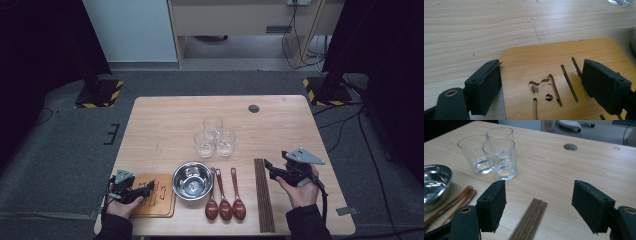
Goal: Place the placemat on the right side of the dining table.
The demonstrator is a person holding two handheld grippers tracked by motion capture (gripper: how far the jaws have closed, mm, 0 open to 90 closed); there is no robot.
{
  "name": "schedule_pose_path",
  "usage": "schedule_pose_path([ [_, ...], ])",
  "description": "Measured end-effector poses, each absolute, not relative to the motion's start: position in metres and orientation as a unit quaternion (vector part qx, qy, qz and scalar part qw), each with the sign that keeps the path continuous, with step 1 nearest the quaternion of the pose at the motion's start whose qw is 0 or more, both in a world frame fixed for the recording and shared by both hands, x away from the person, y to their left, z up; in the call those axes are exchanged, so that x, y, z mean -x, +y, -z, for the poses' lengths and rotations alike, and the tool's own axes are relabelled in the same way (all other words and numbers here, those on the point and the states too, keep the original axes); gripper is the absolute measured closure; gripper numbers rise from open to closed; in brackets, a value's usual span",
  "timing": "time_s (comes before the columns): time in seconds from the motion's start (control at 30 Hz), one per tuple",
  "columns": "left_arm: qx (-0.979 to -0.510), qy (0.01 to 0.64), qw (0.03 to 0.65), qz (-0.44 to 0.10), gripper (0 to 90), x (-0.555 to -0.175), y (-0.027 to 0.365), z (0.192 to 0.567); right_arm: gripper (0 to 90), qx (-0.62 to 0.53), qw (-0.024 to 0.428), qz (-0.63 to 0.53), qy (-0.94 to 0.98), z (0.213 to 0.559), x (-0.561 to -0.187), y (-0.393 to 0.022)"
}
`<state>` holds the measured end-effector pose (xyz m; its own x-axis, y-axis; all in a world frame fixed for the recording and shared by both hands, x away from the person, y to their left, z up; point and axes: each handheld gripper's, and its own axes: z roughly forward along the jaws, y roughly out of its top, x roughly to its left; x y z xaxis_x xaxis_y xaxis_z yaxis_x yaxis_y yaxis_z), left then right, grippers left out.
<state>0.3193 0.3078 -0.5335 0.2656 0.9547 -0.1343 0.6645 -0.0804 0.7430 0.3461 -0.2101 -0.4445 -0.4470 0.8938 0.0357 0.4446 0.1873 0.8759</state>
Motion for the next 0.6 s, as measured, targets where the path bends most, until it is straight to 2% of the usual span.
schedule_pose_path([
  [0.6, -0.708, 0.569, 0.367, -0.201, 15.7, -0.319, 0.309, 0.534, 27.3, -0.406, 0.23, -0.477, 0.745, 0.41, -0.36, -0.132],
])
